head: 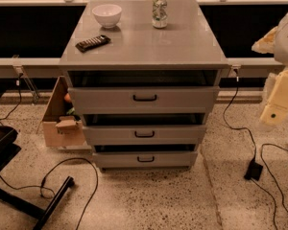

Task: Open bottom drawer

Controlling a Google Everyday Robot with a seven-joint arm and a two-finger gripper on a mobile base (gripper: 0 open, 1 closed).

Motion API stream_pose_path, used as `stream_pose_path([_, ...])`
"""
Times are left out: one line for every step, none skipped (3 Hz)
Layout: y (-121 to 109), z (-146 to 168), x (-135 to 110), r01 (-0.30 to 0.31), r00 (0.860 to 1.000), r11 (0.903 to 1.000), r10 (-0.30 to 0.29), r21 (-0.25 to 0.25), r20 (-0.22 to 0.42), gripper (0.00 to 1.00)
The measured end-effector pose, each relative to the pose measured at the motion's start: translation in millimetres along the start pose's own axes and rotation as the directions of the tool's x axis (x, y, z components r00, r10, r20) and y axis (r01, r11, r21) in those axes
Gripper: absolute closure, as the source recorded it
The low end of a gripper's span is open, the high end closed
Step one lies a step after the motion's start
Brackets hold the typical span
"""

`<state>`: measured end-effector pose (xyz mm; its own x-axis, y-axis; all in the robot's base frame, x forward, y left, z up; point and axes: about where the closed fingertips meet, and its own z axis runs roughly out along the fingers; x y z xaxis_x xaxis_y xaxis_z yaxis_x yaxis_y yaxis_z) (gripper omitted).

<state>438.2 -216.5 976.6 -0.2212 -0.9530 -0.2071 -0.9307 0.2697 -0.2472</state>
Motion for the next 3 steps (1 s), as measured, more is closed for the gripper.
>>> stream_pose_path([0.0,0.0,0.0,0.0,1.0,1.0,0.0,0.0,0.0,0.0])
stream_pose_path([5.2,13.5,-8.0,0.009,1.0,0.9999,-0.009,0.006,0.015,0.0])
stream_pose_path([21.4,61.4,-17.2,-0.051,0.997,0.9981,0.053,-0.034,0.063,0.0])
